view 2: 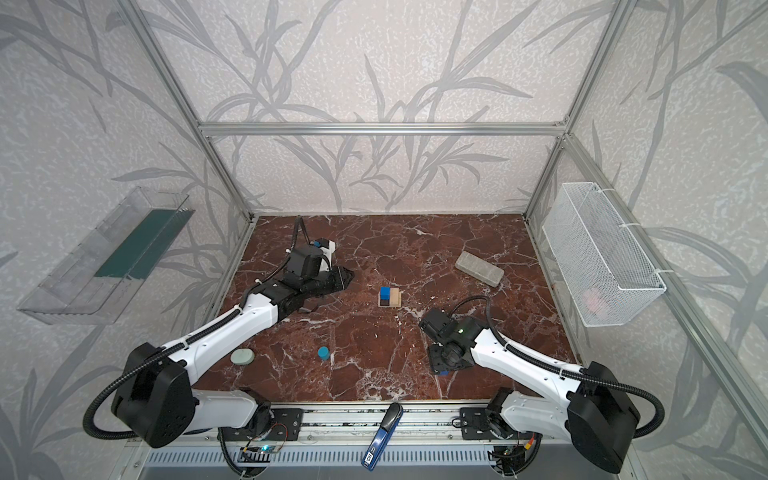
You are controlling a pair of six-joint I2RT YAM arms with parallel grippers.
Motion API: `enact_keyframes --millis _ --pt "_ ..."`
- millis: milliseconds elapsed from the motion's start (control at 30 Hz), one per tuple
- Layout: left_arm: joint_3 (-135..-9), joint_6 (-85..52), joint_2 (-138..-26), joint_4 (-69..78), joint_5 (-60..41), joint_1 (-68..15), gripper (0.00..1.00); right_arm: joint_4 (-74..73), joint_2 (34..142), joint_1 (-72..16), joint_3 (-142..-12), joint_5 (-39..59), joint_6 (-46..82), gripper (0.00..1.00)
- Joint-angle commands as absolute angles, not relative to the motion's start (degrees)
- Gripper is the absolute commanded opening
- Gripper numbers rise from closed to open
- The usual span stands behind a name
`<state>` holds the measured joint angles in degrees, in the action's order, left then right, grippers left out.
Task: Build the wood block tower
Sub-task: 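Lower the right gripper and grasp the nearer blue cube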
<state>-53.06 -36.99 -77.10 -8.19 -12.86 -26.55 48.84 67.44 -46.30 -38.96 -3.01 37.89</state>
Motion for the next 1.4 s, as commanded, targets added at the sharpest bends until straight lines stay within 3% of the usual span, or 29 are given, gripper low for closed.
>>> enact_keyframes --millis 0,167,567,933,1100,1200,1367 --pt "-52.5 -35.9 -76.1 -7.5 -12.1 -26.2 0.2 47.5 68.5 -46.8 -38.3 -2.1 38.0 0.68" --pt "-52.4 -36.1 -76.5 -7.4 -12.4 -26.1 0.2 45.9 69.6 -46.8 -37.1 -1.3 38.2 0.66" --pt "-52.6 -36.3 -77.3 -7.2 -13.0 -26.0 0.2 44.8 70.3 -46.8 -36.2 -0.2 38.8 0.38" --pt "-52.6 -36.3 -77.4 -7.3 -13.4 -25.9 0.2 44.1 71.2 -46.7 -36.0 0.2 39.2 0.25" --pt "-52.6 -36.2 -77.1 -7.4 -13.4 -25.9 0.2 43.8 71.3 -46.7 -36.2 0.2 39.3 0.28" --pt "-52.5 -36.2 -77.2 -7.4 -13.4 -25.9 0.2 43.3 71.8 -46.8 -36.0 0.5 39.4 0.38" --pt "-52.5 -36.2 -77.1 -7.4 -13.5 -25.8 0.2 42.8 72.8 -47.0 -36.0 0.7 39.5 0.4"
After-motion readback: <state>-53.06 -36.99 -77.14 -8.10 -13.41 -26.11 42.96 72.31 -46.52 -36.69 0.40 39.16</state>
